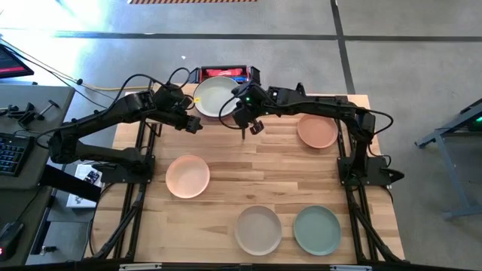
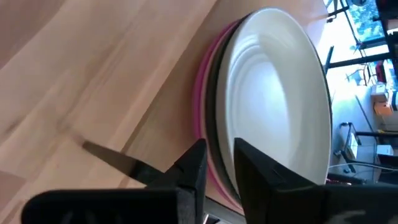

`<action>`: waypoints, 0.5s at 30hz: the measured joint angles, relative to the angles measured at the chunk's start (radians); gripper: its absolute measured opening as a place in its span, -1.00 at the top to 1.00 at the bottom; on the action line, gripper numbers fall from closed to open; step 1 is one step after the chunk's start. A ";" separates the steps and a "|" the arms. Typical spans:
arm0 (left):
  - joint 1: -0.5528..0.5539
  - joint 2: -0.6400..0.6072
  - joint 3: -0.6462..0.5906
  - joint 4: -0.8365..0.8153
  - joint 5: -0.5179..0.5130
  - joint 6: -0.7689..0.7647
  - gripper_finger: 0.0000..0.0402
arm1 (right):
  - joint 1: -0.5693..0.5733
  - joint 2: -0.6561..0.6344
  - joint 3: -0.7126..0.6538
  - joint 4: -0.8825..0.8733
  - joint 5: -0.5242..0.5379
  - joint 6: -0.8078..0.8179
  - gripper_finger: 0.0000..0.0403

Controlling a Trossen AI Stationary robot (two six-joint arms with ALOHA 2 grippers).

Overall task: Place and stack plates onto a shelf
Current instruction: Stack the gray plate on top of the black plate on the shelf

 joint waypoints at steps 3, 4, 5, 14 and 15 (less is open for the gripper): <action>0.000 0.000 0.000 0.000 0.000 0.000 0.56 | -0.003 0.002 0.000 -0.001 -0.033 0.028 0.69; 0.000 0.000 0.000 0.000 0.000 0.000 0.56 | -0.003 0.006 0.000 -0.002 -0.048 0.034 0.69; 0.000 0.000 0.000 0.000 0.000 0.000 0.56 | -0.003 0.010 0.000 -0.007 -0.052 0.035 0.69; 0.000 0.000 0.000 0.000 0.000 0.000 0.56 | -0.004 0.021 0.000 0.013 -0.011 0.028 0.69; 0.000 0.000 0.000 0.000 0.000 0.000 0.56 | -0.004 0.021 0.000 0.014 -0.011 0.031 0.69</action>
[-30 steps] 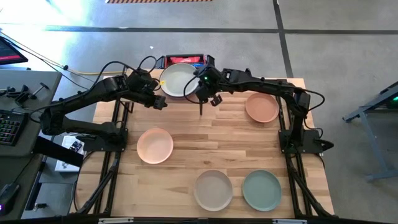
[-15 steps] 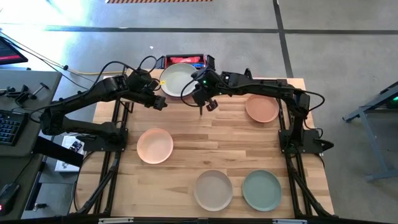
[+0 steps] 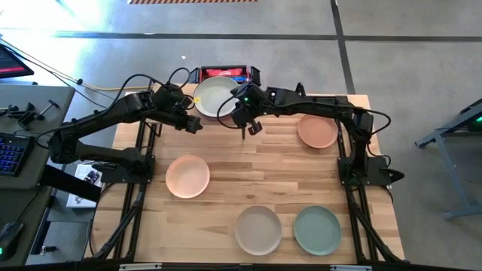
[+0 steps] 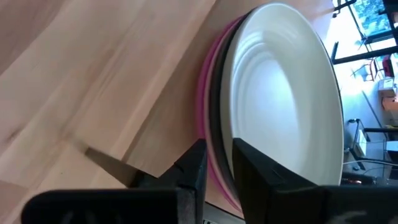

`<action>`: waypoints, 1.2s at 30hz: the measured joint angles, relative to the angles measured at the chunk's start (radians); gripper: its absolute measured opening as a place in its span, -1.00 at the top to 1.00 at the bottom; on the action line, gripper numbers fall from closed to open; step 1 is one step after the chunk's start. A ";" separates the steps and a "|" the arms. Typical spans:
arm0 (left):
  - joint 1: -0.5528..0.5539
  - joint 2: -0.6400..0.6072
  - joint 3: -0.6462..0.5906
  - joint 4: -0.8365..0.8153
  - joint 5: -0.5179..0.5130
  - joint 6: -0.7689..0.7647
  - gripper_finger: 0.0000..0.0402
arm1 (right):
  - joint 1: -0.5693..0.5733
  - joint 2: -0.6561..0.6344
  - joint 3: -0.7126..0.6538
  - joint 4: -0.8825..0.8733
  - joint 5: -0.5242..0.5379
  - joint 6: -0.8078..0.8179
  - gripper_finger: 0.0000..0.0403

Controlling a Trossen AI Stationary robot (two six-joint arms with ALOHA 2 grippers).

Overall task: Place and stack plates onto a shelf
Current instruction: Stack the gray plate on top of the black plate on the shelf, then put the orange plate on the shelf

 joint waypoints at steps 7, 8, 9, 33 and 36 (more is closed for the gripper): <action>0.000 0.000 0.000 0.000 0.000 0.000 0.56 | -0.004 0.000 0.000 0.007 0.000 0.024 0.69; 0.000 0.000 0.000 0.000 0.000 0.000 0.56 | -0.004 0.000 0.000 0.006 -0.001 0.029 0.69; 0.000 0.000 0.000 0.000 0.000 0.000 0.56 | -0.004 0.000 0.000 0.006 -0.005 0.039 0.69; -0.042 0.000 0.000 -0.012 -0.001 0.085 0.56 | -0.042 -0.025 0.139 -0.369 0.123 0.382 0.69; -0.065 0.000 0.000 -0.012 0.000 0.118 0.56 | -0.070 -0.025 0.160 -0.500 0.087 0.527 0.69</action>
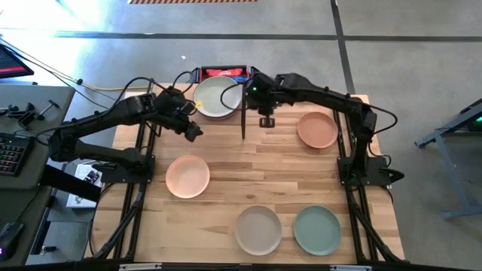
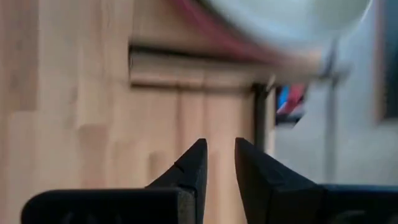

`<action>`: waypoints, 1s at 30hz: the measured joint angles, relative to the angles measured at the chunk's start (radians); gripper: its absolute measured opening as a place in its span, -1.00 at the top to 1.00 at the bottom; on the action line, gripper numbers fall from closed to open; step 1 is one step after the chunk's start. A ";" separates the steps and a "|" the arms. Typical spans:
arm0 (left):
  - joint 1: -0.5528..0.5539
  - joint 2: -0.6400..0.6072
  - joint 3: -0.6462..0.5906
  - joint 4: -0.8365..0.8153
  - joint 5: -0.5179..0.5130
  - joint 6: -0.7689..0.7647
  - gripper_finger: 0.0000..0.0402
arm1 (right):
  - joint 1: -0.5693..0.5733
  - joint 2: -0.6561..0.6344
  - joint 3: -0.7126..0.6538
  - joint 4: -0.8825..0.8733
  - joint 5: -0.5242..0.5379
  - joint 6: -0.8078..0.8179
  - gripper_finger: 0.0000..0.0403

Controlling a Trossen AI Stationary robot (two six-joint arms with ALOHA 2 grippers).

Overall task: Place and stack plates onto a shelf
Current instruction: Put the orange plate on the shelf

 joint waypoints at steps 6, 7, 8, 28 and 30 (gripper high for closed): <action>-0.035 0.000 0.000 0.000 0.000 0.060 0.56 | -0.043 0.000 -0.012 -0.229 -0.094 0.224 0.69; -0.041 0.000 0.000 0.000 -0.001 0.070 0.56 | -0.046 0.000 -0.021 -0.255 -0.103 0.248 0.69; -0.046 0.000 0.000 0.000 -0.001 0.081 0.56 | -0.050 0.000 -0.031 -0.279 -0.107 0.269 0.69; -0.099 0.000 0.000 -0.077 -0.005 0.178 0.56 | 0.010 -0.115 -0.653 -0.046 -0.192 0.561 0.78; -0.099 0.000 0.000 -0.076 -0.005 0.178 0.56 | 0.010 -0.156 -0.703 -0.031 -0.160 0.597 0.84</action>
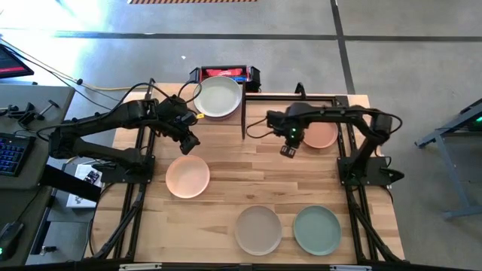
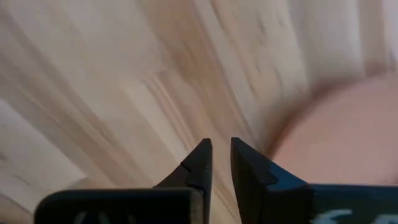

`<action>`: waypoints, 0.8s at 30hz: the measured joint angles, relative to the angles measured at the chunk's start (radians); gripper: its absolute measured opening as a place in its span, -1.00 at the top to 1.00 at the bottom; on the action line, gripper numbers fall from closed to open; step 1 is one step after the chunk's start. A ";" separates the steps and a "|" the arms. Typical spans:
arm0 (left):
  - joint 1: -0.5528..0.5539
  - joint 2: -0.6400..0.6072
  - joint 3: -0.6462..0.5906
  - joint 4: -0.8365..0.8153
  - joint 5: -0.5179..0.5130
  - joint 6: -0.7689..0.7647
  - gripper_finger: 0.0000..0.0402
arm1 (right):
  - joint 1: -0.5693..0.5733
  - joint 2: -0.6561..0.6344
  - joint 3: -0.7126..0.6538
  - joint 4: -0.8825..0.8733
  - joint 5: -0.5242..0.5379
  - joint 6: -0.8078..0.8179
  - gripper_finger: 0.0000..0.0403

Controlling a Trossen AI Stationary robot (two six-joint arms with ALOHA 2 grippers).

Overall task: Place and stack plates onto a shelf
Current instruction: Put the orange plate on the shelf

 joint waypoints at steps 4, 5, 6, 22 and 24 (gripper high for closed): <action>0.000 0.000 0.000 0.002 0.000 0.000 0.56 | -0.004 -0.078 -0.070 0.026 0.047 0.065 0.91; 0.001 0.000 0.000 0.002 0.000 0.000 0.56 | -0.008 -0.097 -0.085 0.034 0.065 0.080 0.92; 0.003 0.000 0.000 0.002 0.000 0.000 0.56 | -0.010 -0.115 -0.099 0.041 0.082 0.096 0.92; 0.003 0.000 -0.001 0.009 -0.008 -0.010 0.56 | -0.111 -0.229 -0.302 0.193 0.047 0.162 0.56; 0.003 0.000 -0.001 0.019 -0.008 -0.010 0.56 | -0.118 -0.229 -0.316 0.221 0.047 0.155 0.50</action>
